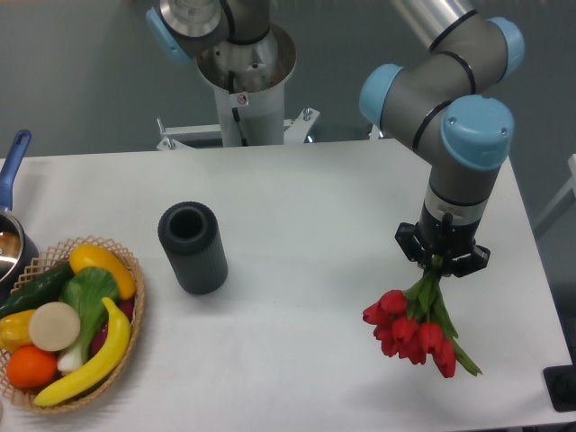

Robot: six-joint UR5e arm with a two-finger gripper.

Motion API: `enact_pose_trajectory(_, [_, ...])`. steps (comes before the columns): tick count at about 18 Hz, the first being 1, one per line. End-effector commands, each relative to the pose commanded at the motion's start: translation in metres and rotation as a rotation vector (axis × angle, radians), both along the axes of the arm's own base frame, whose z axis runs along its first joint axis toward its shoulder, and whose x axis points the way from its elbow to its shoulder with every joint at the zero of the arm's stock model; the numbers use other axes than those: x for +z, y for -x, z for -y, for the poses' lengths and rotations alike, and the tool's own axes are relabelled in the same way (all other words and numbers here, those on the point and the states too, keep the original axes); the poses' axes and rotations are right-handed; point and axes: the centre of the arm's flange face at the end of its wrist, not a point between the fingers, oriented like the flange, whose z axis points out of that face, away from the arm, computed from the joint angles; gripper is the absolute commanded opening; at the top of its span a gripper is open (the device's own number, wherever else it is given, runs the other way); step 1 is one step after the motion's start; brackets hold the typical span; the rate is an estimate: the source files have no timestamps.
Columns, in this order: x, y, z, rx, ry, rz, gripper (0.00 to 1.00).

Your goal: Insert the flowers into the vase

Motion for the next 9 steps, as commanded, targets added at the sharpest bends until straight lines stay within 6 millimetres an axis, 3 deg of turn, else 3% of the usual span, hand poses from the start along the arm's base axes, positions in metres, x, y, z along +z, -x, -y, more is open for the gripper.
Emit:
enact_pose_trajectory(5, [0.005,-0.001,-0.003,-0.003,-0.020,-0.008,0.00])
enact_pose_trajectory(9, [0.017,-0.012,-0.023,-0.017,-0.154,0.028,0.00])
